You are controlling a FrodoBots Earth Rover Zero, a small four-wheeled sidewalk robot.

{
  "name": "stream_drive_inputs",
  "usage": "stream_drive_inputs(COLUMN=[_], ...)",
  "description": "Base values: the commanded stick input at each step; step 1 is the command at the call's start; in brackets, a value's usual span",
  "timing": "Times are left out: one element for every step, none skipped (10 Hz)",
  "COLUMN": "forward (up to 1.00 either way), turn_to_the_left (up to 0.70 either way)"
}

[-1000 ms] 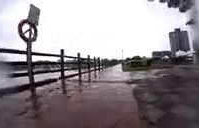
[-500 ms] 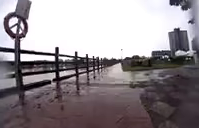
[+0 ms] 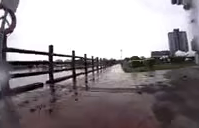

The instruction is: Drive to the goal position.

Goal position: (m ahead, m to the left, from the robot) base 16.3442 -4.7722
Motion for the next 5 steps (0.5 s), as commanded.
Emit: stream_drive_inputs(forward=[1.00,1.00,1.00,1.00,1.00], turn_to_the_left=[-0.38,-0.32,-0.07,0.00,0.00])
